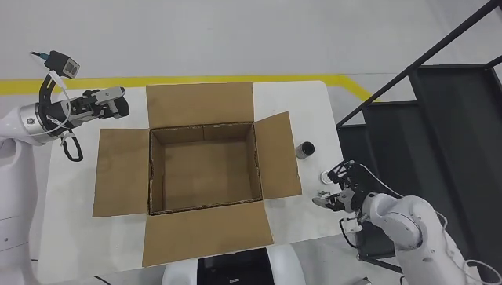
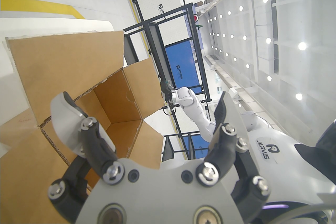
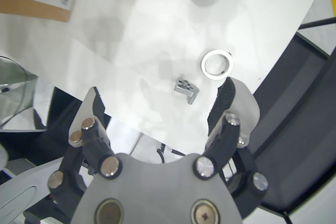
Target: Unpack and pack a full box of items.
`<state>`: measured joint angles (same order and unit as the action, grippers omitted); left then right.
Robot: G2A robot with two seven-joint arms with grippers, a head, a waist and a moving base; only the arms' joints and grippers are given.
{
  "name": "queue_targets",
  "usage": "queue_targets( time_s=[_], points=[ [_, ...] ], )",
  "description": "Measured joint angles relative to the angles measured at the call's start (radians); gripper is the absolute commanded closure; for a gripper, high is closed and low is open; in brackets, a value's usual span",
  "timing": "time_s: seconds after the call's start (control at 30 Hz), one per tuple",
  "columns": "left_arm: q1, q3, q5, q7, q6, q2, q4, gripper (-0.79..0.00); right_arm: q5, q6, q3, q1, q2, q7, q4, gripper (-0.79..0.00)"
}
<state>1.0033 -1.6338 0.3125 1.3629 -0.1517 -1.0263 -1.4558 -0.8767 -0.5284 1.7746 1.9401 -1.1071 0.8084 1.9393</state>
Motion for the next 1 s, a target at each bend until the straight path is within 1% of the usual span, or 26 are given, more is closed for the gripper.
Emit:
queue_targets(
  time_s=[0.03,0.17,0.23,0.3,0.4,0.5,0.63,0.73,0.83,1.0],
  points=[
    [0.000,0.000,0.000,0.000,0.000,0.000,0.000,-0.785,0.050,-0.020,0.026,0.020,0.003,0.013,0.018,-0.785],
    [0.000,0.000,0.000,0.000,0.000,0.000,0.000,-0.785,0.164,-0.089,0.088,0.072,0.014,0.082,0.052,-0.785],
    [0.000,0.000,0.000,0.000,0.000,0.000,0.000,-0.785,0.191,-0.106,0.109,0.086,0.019,0.112,0.044,-0.785],
    [0.000,0.000,0.000,0.000,0.000,0.000,0.000,-0.785,0.183,-0.095,0.122,0.087,0.022,0.118,0.025,-0.785],
    [0.000,0.000,0.000,0.000,0.000,0.000,0.000,-0.785,0.113,-0.060,0.118,0.079,0.025,0.104,-0.011,-0.785],
    [0.000,0.000,0.000,0.000,0.000,0.000,0.000,-0.785,0.011,-0.032,0.090,0.069,0.025,0.064,-0.037,-0.785],
    [0.000,0.000,0.000,0.000,0.000,0.000,0.000,-0.785,-0.126,0.003,0.022,0.040,0.024,-0.007,-0.064,-0.785],
    [0.000,0.000,0.000,0.000,0.000,0.000,0.000,-0.785,-0.203,0.065,-0.039,0.007,0.020,-0.038,-0.095,-0.785],
    [0.000,0.000,0.000,0.000,0.000,0.000,0.000,-0.785,-0.238,0.117,-0.093,-0.024,0.016,-0.064,-0.121,-0.785],
    [0.000,0.000,0.000,0.000,0.000,0.000,0.000,-0.785,-0.274,0.125,-0.141,-0.060,0.015,-0.075,-0.162,-0.785]
  ],
)
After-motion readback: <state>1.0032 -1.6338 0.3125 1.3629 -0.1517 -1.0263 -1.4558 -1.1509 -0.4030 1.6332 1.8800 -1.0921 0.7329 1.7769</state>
